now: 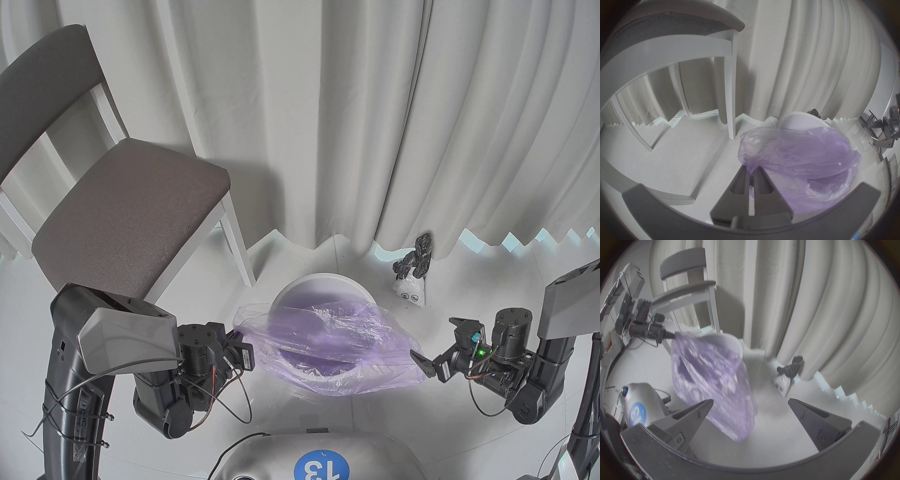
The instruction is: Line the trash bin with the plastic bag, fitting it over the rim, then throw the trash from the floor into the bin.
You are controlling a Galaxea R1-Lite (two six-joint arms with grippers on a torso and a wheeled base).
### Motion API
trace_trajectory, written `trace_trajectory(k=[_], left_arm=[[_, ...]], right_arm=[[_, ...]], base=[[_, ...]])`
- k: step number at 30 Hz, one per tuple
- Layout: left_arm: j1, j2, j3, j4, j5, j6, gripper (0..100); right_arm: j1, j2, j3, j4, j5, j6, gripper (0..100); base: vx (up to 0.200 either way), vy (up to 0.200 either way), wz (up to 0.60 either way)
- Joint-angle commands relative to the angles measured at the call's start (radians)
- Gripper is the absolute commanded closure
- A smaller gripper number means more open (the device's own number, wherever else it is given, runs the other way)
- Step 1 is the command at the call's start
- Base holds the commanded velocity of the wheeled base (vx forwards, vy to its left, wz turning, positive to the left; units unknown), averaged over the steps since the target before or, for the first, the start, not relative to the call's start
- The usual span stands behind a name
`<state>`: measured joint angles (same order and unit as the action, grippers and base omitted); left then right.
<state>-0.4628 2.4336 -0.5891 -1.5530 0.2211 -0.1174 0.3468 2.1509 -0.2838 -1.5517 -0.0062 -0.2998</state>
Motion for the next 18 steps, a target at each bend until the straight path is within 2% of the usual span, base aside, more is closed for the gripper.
trace_trajectory(k=[1, 5, 7, 10, 12, 14, 18], left_arm=[[0.006, -0.041, 0.023, -0.018, 0.001, -0.002, 100], [0.000, -0.042, 0.031, -0.018, 0.000, -0.001, 100], [0.001, -0.038, 0.025, -0.018, 0.000, -0.002, 100], [0.004, -0.021, 0.012, -0.018, 0.000, -0.004, 100], [0.006, -0.013, 0.011, -0.018, 0.000, -0.008, 100], [0.006, -0.013, 0.011, -0.018, 0.000, -0.008, 100], [0.006, -0.010, 0.006, -0.018, 0.001, -0.008, 100]], right_arm=[[0.169, -0.049, -0.229, 0.044, -0.109, 0.019, 0], [0.262, -0.022, -0.268, 0.068, -0.126, 0.037, 0], [0.281, 0.000, -0.268, 0.059, -0.138, 0.042, 0], [0.336, 0.118, -0.293, -0.019, -0.218, 0.117, 0], [0.356, 0.144, -0.288, -0.019, -0.247, 0.182, 0], [0.360, 0.146, -0.284, -0.019, -0.247, 0.202, 0], [0.350, 0.150, -0.252, -0.019, -0.247, 0.165, 0]], base=[[0.000, 0.000, 0.00], [0.000, 0.000, 0.00], [0.000, 0.000, 0.00], [0.000, 0.000, 0.00], [0.000, 0.000, 0.00], [0.000, 0.000, 0.00], [0.000, 0.000, 0.00]])
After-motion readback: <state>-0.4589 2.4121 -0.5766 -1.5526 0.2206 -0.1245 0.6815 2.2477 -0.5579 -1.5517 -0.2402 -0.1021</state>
